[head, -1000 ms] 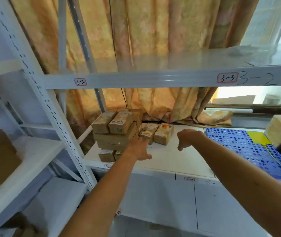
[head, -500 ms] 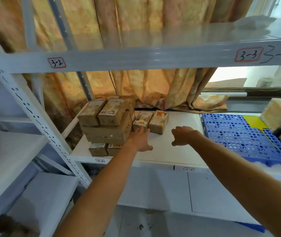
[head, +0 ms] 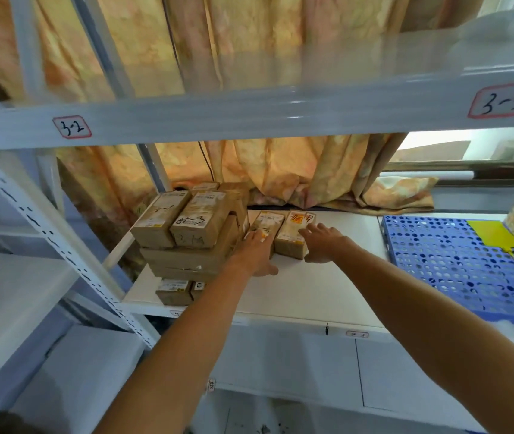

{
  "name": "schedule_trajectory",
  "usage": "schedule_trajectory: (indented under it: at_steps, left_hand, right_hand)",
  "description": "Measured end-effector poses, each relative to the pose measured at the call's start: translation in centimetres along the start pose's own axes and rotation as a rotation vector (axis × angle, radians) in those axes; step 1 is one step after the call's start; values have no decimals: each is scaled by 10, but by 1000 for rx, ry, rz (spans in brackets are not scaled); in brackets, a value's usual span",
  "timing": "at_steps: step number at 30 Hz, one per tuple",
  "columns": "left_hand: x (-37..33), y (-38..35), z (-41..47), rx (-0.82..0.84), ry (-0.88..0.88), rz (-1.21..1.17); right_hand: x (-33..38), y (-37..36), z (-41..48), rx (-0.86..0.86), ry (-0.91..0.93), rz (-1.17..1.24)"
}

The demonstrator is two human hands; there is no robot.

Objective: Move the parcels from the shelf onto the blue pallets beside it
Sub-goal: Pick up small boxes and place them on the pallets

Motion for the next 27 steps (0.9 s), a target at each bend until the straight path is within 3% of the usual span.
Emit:
schedule_trajectory:
  at_steps: [15,22,27]
  left_hand:
    - [16,2,57,12,-83,56]
    - [16,7,71,17,-78,79]
    - [20,6,75,7,-84,65]
  right_hand:
    - [0,-16,47,-14,13,15]
    - [-29,-2,48,110,-36,-94]
    - [-39,-1,60,104,-128,53]
Point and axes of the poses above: each hand's wrist, its own z-axis towards the middle knuckle, its own y-axis out of the back of the hand, x = y × z, the point moved 7 cm from there along z, towards the middle knuckle, and after that the axes turned 11 degrees about -z, right-handed, at the moved point
